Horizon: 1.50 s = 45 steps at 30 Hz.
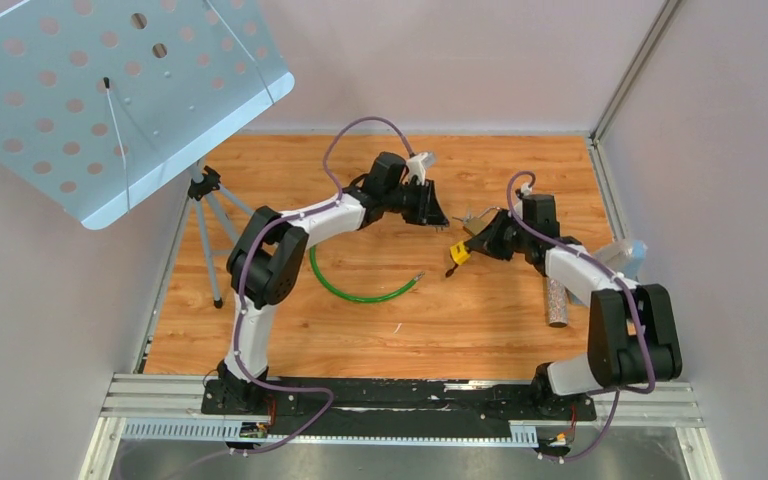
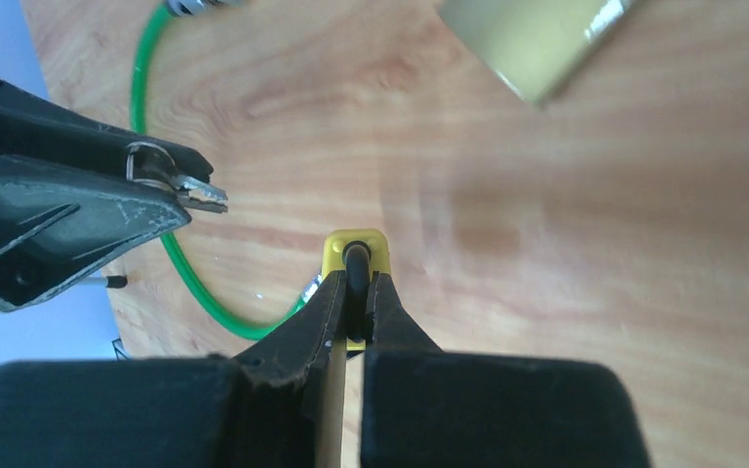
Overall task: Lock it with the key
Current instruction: Place the lock at the center of the board.
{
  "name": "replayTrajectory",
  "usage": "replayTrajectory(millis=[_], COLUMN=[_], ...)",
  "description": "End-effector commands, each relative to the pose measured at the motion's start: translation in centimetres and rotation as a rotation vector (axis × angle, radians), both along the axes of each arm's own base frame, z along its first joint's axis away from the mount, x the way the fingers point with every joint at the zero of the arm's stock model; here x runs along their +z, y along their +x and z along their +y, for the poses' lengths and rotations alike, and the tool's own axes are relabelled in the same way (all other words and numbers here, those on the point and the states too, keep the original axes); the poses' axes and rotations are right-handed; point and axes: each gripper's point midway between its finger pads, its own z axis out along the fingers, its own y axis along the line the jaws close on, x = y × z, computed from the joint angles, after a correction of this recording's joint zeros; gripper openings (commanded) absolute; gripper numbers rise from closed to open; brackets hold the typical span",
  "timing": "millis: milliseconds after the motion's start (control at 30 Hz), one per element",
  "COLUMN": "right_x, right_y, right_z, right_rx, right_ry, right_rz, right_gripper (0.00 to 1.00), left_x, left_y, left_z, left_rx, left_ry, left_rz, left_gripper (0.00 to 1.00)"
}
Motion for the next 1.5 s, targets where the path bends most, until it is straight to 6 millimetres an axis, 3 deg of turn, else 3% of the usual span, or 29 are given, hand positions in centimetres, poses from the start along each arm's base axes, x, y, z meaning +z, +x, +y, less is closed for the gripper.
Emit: replayTrajectory(millis=[0,100,267,533,800,933,1067,1200,1267,1467], right_x=[0.8,0.1,-0.9,-2.7,-4.3,-5.2,-4.8,-4.2,-3.8,-1.5], right_y=[-1.6,-2.8,-4.5,-7.9,-8.9,-9.5,-9.7,-10.0,-10.0,-9.6], right_z=[-1.0,-2.0,-3.9,-6.0,-7.2,-8.2,-9.3,-9.9,-10.3,-11.3], right_rx=[-0.104,-0.167,-0.297,-0.511,-0.610,-0.687,-0.757,-0.784,-0.795,-0.819], right_ry=[0.036,0.031,0.016,0.055,0.034,0.022,0.010,-0.012,-0.027,-0.052], right_rz=[0.018,0.032,0.048,0.115,0.169,0.204,0.185,0.174,0.159,0.095], right_gripper=[0.00,0.00,0.00,0.06,0.11,0.17,0.27,0.51,0.61,0.69], left_x=[1.2,-0.8,-1.7,-4.2,-7.4,-7.7,-8.0,-8.1,-7.2,-5.4], left_y=[-4.0,-5.1,-7.2,-8.1,-9.6,-10.2,-11.2,-11.7,-11.7,-10.6], left_z=[-3.6,-4.9,-6.7,-7.3,-8.2,-8.4,-8.9,-8.6,-8.2,-5.4], left_rx=[0.014,0.062,0.134,0.278,0.323,0.336,0.315,0.312,0.315,0.378], left_ry=[-0.085,-0.088,-0.115,-0.113,-0.086,-0.082,-0.068,-0.063,-0.063,0.017], left_rz=[0.154,0.219,0.279,0.346,0.442,0.476,0.503,0.504,0.472,0.310], left_gripper=[0.00,0.00,0.00,0.00,0.00,0.18,0.36,0.56,0.64,0.73])
